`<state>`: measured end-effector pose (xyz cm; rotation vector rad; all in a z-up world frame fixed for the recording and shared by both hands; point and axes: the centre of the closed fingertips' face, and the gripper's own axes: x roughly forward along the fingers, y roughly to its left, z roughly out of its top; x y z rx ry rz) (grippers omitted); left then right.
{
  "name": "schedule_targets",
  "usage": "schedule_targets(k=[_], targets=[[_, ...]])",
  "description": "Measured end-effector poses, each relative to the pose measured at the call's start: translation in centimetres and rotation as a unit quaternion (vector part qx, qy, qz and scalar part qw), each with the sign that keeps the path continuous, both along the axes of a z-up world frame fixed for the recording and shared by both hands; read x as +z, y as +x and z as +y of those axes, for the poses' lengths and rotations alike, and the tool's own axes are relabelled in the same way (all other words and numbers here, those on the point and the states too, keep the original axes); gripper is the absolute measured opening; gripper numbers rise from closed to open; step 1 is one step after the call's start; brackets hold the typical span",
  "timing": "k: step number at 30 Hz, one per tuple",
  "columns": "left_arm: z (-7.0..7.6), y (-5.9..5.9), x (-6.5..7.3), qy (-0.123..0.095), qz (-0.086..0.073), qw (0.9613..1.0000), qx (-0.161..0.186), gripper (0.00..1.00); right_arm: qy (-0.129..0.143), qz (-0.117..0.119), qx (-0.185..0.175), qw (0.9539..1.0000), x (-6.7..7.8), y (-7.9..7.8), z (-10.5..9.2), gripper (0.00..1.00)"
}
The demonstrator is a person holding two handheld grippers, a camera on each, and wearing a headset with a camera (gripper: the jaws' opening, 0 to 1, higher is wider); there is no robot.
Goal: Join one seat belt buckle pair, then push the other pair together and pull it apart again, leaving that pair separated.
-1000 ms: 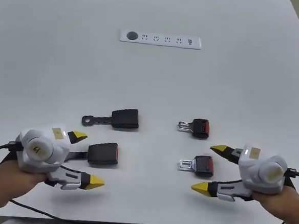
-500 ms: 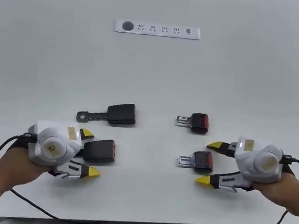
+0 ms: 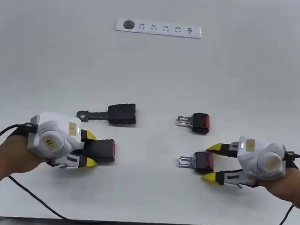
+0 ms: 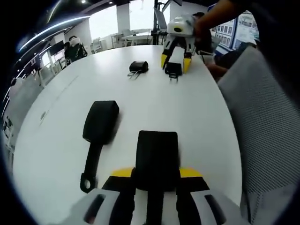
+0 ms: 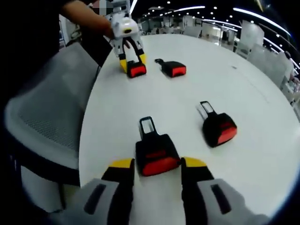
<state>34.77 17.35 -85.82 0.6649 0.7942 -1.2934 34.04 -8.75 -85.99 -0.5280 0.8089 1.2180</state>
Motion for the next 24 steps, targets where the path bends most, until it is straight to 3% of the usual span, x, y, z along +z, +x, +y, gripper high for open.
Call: schedule_targets(k=[6, 17, 24], targets=[[0.1, 0.0, -0.1, 0.023, 0.003, 0.9991, -0.035, 0.34, 0.006, -0.005, 0.014, 0.9999, -0.1, 0.1, 0.1, 0.36], [0.3, -0.1, -0.1, 0.027, 0.011, 0.9991, -0.032, 0.34, 0.040, -0.006, -0.011, 0.9991, 0.2, -0.1, 0.1, 0.36], [0.2, -0.3, 0.2, 0.031, 0.015, 0.9990, -0.027, 0.34, 0.050, -0.009, -0.020, 0.9985, 0.2, 0.0, 1.1, 0.35]])
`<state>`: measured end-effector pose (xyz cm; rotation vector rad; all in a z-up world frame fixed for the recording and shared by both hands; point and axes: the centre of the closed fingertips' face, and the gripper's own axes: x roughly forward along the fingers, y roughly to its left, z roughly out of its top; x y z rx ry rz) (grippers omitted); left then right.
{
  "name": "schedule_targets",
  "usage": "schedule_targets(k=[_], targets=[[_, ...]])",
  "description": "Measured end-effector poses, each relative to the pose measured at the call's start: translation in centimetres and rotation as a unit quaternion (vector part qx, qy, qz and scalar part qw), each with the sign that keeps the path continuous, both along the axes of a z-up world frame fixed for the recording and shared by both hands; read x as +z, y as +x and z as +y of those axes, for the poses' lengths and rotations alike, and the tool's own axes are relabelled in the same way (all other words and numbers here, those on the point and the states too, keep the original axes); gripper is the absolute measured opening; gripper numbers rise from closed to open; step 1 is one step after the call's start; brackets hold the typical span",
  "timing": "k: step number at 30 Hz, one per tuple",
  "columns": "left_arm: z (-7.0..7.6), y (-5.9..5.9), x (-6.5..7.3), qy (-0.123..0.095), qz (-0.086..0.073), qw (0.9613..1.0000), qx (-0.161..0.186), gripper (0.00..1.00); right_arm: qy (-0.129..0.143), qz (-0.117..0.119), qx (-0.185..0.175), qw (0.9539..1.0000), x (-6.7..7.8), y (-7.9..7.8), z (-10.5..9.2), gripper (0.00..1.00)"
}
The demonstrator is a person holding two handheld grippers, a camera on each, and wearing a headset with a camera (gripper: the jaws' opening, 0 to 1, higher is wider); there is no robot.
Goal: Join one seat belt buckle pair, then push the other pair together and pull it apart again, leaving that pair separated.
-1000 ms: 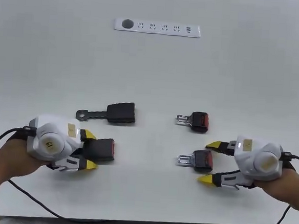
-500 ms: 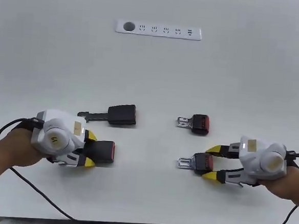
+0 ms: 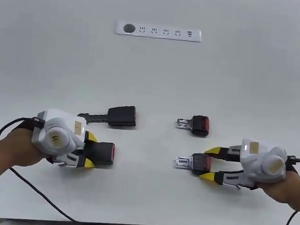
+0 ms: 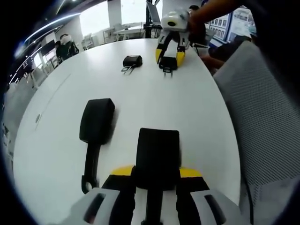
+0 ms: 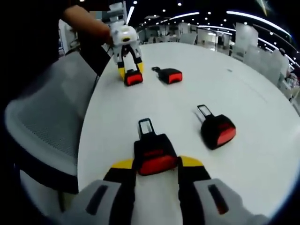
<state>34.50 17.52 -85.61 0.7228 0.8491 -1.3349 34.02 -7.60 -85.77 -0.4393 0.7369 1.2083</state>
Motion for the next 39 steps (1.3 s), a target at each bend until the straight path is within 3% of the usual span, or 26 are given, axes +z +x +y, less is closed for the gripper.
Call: schedule_targets(k=[7, 23, 39], targets=[[0.1, 0.1, 0.0, 0.007, 0.004, 1.0000, 0.002, 0.34, 0.013, -0.002, -0.002, 0.9999, 0.1, 0.3, 1.8, 0.35], [0.4, 0.2, -0.3, 0.016, 0.005, 0.9999, -0.001, 0.34, 0.046, -0.010, -0.004, 0.9989, 0.3, 0.9, 8.4, 0.35], [0.3, 0.1, -0.3, 0.020, 0.006, 0.9998, -0.001, 0.34, 0.054, -0.014, 0.009, 0.9984, 0.3, 1.0, 13.4, 0.35]])
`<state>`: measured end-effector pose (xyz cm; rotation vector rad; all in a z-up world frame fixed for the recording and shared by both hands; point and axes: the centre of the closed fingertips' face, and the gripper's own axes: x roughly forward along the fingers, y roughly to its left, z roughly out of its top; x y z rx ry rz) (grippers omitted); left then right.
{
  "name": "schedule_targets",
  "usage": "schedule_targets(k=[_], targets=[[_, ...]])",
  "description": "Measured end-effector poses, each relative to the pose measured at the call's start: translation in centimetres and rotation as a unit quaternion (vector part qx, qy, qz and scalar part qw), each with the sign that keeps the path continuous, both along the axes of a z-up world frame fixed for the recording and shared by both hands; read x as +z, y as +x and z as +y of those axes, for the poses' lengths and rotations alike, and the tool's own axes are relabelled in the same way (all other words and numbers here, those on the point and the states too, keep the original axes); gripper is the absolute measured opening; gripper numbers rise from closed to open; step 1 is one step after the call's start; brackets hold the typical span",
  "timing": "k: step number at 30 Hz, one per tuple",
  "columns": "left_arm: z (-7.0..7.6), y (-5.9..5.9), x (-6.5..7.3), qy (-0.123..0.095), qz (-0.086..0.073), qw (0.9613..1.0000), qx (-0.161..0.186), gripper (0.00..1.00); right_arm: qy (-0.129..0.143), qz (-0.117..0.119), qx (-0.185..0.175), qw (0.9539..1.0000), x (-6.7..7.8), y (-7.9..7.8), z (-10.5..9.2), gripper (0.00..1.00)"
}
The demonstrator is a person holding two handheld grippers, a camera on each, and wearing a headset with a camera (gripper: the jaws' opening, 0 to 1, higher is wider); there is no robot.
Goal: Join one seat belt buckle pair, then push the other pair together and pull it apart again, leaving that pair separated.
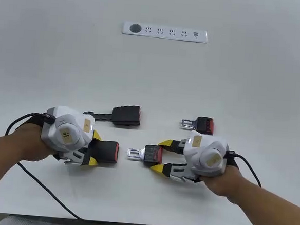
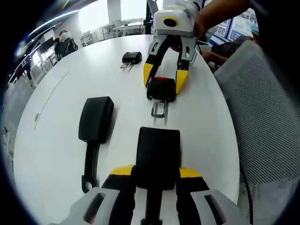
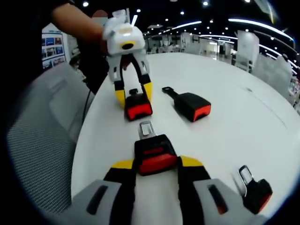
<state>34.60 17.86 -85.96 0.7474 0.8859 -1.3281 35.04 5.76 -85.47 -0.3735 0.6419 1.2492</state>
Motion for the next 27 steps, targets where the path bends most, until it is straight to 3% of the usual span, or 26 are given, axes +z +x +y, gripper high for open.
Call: schedule_targets(k=[17, 18, 20, 27], targets=[[-0.2, -0.2, 0.1, 0.003, -0.005, 1.0000, -0.006, 0.34, 0.007, 0.010, 0.013, 0.9998, 0.0, -0.3, 3.7, 0.35], [-0.1, -0.2, 0.1, 0.005, -0.004, 1.0000, -0.007, 0.34, -0.005, -0.002, 0.014, 0.9999, -0.2, 0.0, 3.4, 0.35], [0.0, -0.2, 0.1, 0.007, -0.005, 0.9999, -0.009, 0.34, 0.004, 0.007, 0.006, 0.9999, -0.1, 0.0, 3.4, 0.35], [0.0, -0.1, 0.1, 0.012, -0.006, 0.9998, -0.016, 0.33, -0.005, 0.013, 0.004, 0.9999, -0.1, 0.1, 3.9, 0.34]])
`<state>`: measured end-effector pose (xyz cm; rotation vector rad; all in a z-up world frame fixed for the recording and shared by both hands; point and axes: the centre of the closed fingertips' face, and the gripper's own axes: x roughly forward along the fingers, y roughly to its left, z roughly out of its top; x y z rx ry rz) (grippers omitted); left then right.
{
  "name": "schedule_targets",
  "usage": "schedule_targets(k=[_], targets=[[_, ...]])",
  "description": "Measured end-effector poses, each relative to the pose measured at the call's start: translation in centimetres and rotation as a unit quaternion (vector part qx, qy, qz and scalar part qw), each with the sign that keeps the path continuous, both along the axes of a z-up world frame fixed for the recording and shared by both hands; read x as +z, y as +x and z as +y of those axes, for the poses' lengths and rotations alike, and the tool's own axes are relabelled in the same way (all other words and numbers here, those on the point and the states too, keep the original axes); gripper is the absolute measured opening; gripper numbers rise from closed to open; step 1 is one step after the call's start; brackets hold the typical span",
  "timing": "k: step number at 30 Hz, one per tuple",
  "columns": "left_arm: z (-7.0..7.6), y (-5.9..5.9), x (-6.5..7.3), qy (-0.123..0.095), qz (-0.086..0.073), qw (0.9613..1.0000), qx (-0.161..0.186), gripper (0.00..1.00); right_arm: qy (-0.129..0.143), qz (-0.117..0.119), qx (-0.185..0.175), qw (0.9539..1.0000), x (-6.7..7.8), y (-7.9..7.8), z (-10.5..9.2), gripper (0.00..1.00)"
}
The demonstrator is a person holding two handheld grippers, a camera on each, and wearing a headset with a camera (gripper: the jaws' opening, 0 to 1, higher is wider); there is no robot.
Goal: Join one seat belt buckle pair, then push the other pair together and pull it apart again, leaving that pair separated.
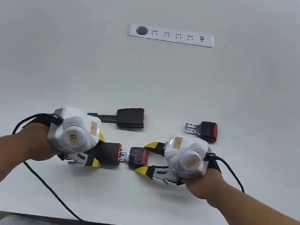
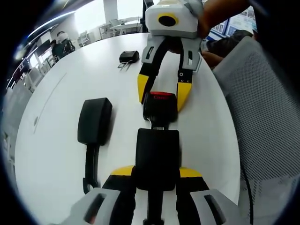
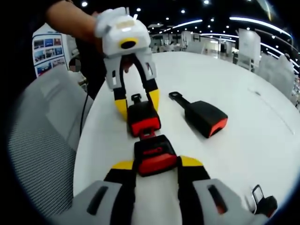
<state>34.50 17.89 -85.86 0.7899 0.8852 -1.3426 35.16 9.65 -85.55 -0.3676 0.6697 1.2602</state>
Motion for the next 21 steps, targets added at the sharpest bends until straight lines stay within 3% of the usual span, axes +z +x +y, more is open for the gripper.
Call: schedule_targets(k=[9, 10, 11, 21], targets=[[0.0, 0.0, 0.0, 0.005, -0.001, 0.9999, -0.010, 0.33, -0.008, 0.001, 0.009, 0.9999, 0.0, 0.0, 1.9, 0.34], [0.3, 0.0, 0.0, 0.013, -0.002, 0.9996, -0.026, 0.33, -0.011, -0.005, 0.008, 0.9999, 0.1, 0.1, 2.0, 0.34], [0.1, 0.0, 0.0, 0.008, 0.000, 0.9999, -0.014, 0.33, -0.013, -0.006, 0.010, 0.9998, 0.2, 0.1, 2.0, 0.34], [0.0, 0.0, 0.0, 0.005, 0.000, 0.9998, -0.017, 0.33, -0.011, -0.008, 0.006, 0.9999, 0.2, 0.0, 1.6, 0.35]])
